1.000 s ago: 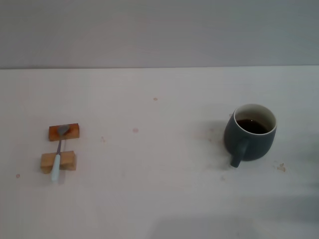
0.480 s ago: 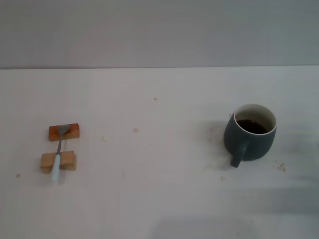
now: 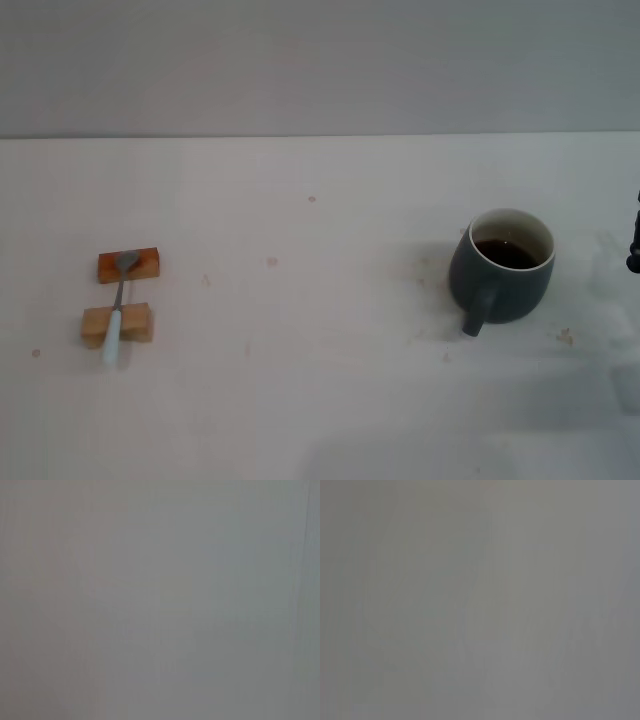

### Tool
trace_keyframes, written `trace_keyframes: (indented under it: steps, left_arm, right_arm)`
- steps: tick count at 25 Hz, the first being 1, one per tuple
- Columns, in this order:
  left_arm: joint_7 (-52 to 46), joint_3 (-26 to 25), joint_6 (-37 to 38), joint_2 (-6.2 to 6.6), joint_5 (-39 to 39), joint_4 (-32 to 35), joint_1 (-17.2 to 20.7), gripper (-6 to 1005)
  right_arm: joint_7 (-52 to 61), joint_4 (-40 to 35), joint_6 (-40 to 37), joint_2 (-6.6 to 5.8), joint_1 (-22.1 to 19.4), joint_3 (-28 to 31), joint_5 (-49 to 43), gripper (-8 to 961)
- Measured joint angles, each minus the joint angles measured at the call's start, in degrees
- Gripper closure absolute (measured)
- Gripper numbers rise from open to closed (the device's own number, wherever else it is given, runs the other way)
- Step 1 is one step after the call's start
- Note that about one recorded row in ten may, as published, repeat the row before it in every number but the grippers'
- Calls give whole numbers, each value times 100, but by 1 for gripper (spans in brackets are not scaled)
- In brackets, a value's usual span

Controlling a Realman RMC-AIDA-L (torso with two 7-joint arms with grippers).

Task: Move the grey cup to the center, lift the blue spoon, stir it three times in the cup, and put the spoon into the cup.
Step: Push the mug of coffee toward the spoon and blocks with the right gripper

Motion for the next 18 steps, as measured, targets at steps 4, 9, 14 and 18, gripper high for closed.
trace_keyframes:
  steps: [4,9,14,18]
  left_arm:
    - [-42,5,52,1,-1,-19,-35,212]
    - [-31,12,118,2,-1,-27,-68,213]
    - [-32,12,198,-8,-1,-28,-92,215]
    - [-36,12,223,-14,0,-28,-97,216]
  right_arm:
    - [17,196,-104,20,-123,44,59,901]
    - [20,257,60,36,-116,64,300,901]
    - [22,224,215,19,-70,27,456,902]
    - [23,211,205,4,-59,-6,405,902]
